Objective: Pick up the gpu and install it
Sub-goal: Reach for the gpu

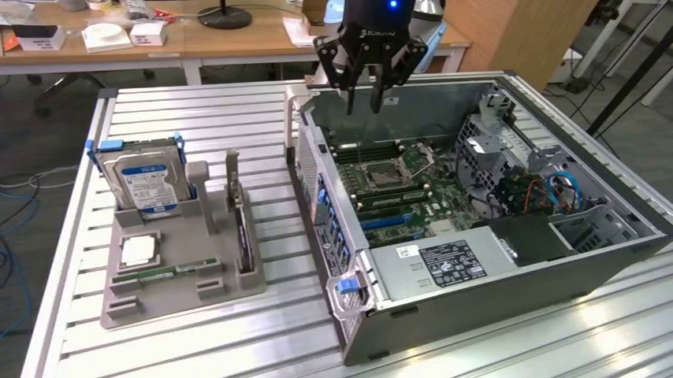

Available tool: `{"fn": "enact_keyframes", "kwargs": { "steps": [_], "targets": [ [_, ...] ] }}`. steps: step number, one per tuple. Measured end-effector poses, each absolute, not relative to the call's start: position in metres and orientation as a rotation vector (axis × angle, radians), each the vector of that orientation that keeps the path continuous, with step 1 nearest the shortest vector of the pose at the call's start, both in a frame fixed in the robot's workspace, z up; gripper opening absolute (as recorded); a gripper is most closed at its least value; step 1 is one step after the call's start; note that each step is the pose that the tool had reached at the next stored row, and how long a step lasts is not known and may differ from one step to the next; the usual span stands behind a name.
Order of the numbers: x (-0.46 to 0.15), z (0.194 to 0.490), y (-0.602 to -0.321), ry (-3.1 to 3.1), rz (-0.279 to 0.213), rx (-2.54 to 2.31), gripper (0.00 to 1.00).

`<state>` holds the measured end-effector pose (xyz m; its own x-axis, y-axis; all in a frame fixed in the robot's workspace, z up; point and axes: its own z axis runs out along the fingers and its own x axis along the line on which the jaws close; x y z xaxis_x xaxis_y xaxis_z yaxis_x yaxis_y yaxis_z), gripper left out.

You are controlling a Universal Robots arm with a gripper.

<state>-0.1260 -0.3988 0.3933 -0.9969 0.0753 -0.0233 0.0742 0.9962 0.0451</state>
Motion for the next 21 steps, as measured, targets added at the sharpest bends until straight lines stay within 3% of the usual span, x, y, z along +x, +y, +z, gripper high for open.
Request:
{"fn": "enact_keyframes", "kwargs": {
  "steps": [2, 4, 5, 7, 9, 21],
  "targets": [
    [-0.126, 0.3933, -0.3988, 3.114, 0.069, 0.117, 0.38],
    [-0.126, 0.3933, -0.3988, 3.114, 0.069, 0.117, 0.26],
    [-0.126, 0.3933, -0.3988, 3.114, 0.069, 0.117, 0.26],
    [-0.126, 0.3933, -0.3988, 3.114, 0.069, 0.117, 0.15],
    [-0.126, 0.3933, -0.3988, 3.114, 0.069, 0.117, 0.11],
    [-0.1288, 0.3933, -0.3988, 3.114, 0.068, 0.117, 0.11]
  ]
}}
